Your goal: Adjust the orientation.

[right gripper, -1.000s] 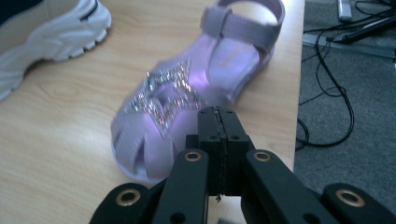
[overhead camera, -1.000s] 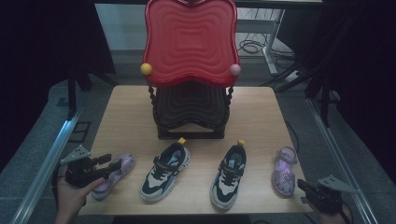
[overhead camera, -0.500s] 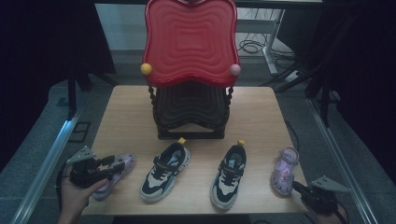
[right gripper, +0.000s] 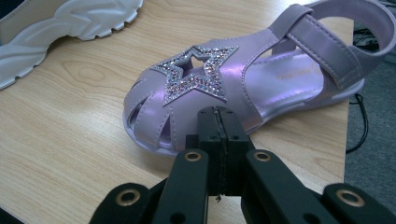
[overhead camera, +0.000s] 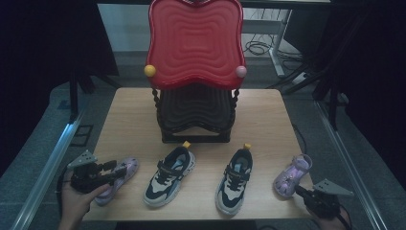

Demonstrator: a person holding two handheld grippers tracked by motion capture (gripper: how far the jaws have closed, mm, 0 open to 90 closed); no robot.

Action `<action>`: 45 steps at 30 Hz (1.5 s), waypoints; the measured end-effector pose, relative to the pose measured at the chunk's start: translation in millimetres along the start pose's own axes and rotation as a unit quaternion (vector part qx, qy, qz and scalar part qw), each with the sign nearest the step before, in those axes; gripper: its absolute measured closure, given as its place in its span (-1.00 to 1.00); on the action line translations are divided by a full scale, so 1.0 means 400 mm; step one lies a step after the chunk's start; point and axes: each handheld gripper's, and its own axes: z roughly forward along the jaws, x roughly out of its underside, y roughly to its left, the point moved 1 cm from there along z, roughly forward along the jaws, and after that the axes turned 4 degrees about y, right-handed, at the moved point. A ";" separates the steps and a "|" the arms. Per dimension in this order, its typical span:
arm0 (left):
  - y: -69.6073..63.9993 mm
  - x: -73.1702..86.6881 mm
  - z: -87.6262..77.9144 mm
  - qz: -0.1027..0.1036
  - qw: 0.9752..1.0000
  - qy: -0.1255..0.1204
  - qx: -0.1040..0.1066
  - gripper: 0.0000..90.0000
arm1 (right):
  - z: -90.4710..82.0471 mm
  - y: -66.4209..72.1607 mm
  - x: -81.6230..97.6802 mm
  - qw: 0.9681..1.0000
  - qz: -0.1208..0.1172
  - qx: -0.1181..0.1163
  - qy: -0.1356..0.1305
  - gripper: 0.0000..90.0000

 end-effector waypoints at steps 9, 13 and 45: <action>0.004 0.002 -0.001 -0.001 1.000 0.002 -0.001 -0.09 | 0.012 0.023 -0.012 1.000 -0.011 -0.007 0.000 1.00; 0.009 0.004 -0.001 -0.003 1.000 0.000 -0.006 -0.09 | 0.026 0.043 -0.021 1.000 -0.020 -0.008 0.003 1.00; 0.026 0.012 -0.005 -0.010 1.000 -0.001 -0.012 -0.08 | 0.114 0.092 -0.108 1.000 -0.001 0.014 0.023 1.00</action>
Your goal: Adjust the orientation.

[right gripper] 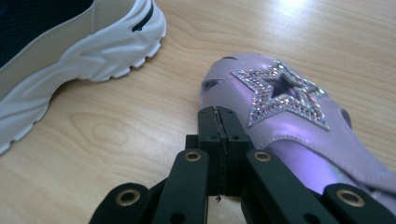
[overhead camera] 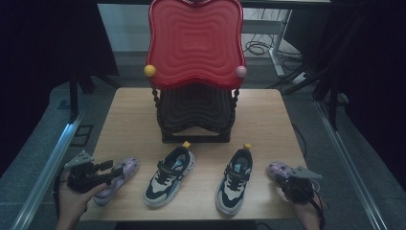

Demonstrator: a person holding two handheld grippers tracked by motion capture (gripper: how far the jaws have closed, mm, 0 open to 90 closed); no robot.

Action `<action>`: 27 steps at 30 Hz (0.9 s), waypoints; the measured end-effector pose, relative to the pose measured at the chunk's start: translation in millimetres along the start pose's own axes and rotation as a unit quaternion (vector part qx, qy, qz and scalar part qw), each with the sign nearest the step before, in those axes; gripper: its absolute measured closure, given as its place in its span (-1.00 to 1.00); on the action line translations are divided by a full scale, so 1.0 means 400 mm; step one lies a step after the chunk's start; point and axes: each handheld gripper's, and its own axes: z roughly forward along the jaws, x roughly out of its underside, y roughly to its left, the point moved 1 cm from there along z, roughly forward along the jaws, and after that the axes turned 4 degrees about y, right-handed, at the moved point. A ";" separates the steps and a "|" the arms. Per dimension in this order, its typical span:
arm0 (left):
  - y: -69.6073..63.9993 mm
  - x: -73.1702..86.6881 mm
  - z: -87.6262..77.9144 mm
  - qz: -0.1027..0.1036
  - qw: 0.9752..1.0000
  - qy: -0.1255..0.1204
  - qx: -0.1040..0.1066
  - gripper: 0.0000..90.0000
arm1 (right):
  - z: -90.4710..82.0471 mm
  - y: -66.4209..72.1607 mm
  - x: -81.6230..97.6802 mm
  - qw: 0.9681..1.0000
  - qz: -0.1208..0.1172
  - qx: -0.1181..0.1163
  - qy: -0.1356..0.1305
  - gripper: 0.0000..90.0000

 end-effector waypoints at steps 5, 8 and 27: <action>-0.003 0.000 -0.002 0.001 1.000 -0.001 0.000 -0.08 | 0.013 0.014 -0.017 1.000 0.000 0.021 0.011 1.00; -0.003 0.000 -0.003 0.001 1.000 -0.001 0.000 -0.08 | 0.016 0.017 -0.019 1.000 0.003 0.023 0.013 1.00; 0.012 0.007 -0.035 -0.009 1.000 -0.013 -0.009 -0.08 | -0.108 -0.044 -0.024 0.996 0.054 -0.017 -0.068 0.96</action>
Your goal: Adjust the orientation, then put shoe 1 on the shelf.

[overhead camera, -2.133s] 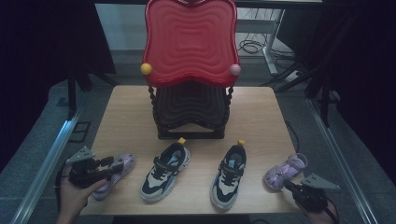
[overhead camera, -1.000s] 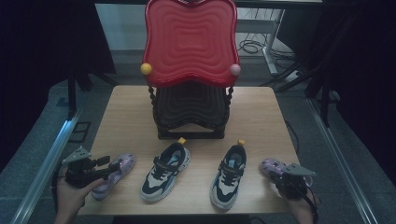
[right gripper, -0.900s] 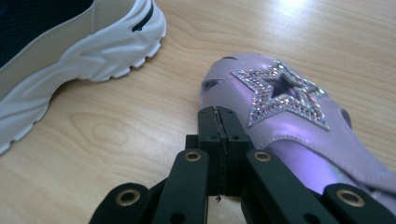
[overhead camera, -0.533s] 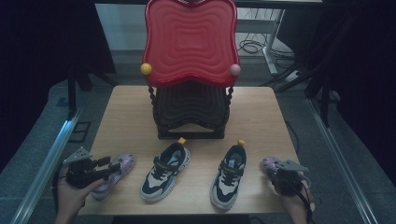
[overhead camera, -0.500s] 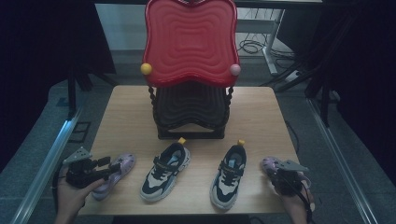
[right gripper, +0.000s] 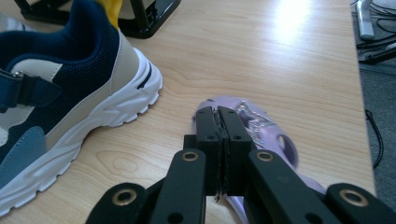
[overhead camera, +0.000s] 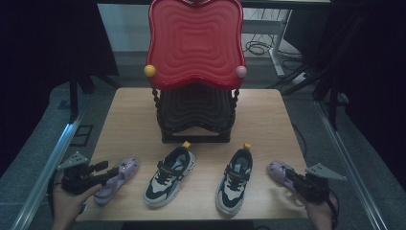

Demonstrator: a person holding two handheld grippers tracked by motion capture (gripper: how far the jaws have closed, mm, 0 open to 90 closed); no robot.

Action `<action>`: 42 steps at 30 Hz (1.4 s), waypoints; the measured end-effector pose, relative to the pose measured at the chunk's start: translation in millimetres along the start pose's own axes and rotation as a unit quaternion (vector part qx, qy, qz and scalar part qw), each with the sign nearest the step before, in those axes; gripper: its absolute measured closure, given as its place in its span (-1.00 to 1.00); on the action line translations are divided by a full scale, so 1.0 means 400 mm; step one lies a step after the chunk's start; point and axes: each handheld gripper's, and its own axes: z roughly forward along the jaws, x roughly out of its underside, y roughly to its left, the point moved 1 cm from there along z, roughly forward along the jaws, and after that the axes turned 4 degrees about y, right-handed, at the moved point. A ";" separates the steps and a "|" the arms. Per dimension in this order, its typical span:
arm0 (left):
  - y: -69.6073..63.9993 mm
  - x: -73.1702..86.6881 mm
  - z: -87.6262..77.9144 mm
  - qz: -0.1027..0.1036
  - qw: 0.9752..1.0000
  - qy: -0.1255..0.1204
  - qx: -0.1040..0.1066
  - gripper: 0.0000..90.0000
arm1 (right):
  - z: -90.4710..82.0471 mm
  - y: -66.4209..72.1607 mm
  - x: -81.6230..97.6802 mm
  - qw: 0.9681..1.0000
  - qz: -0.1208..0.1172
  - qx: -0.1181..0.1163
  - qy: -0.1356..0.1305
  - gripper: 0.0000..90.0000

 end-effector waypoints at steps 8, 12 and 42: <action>0.009 -0.005 -0.006 -0.002 1.000 -0.003 0.000 -0.08 | -0.042 -0.025 0.021 1.000 0.008 -0.016 -0.017 0.90; 0.013 -0.004 -0.015 -0.006 1.000 -0.005 -0.002 -0.09 | -0.048 -0.029 0.031 1.000 0.006 -0.022 -0.017 0.69; -0.023 0.049 -0.061 0.018 1.000 0.005 0.015 0.10 | -0.070 -0.053 0.076 0.999 0.004 -0.024 -0.028 0.13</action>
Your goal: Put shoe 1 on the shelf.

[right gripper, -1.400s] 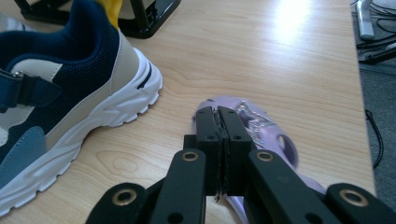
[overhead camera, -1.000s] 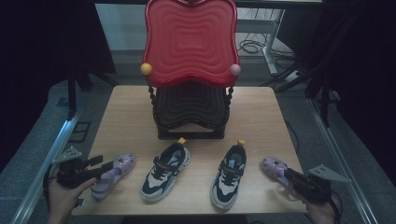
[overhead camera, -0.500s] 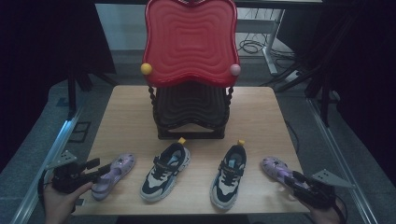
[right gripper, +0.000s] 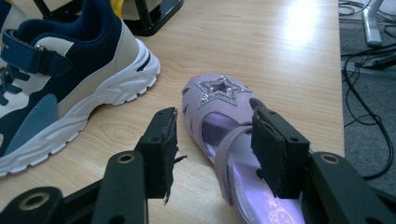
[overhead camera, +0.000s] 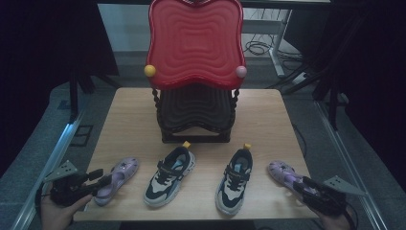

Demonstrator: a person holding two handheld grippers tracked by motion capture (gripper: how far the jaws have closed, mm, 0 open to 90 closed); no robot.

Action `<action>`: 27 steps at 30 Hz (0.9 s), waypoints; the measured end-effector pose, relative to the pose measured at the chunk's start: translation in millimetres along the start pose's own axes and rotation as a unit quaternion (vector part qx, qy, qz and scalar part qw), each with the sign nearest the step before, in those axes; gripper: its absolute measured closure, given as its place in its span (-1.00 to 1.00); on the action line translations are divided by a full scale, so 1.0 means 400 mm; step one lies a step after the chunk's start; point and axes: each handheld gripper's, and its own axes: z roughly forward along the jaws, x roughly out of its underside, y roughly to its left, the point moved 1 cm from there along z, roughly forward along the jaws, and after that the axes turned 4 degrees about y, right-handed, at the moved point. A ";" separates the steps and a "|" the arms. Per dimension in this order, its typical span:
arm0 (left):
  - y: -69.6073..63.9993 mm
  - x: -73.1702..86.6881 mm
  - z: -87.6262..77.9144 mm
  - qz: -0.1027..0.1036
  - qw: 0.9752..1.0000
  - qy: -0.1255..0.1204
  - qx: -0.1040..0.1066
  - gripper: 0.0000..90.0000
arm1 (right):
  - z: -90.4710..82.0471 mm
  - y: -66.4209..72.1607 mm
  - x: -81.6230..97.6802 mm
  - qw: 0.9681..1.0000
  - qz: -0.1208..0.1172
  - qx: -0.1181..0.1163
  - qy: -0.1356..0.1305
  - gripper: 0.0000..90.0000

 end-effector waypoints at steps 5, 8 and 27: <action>0.006 0.043 0.029 -0.005 1.000 0.030 -0.002 0.13 | 0.003 0.003 -0.007 1.000 0.000 0.000 -0.003 0.13; 0.012 0.062 0.045 -0.005 0.999 0.043 0.001 0.15 | 0.007 0.008 -0.008 1.000 0.002 0.001 -0.001 0.13; 0.025 0.081 0.092 0.003 0.998 0.060 0.021 0.79 | -0.017 -0.008 -0.008 1.000 0.004 -0.001 -0.003 0.20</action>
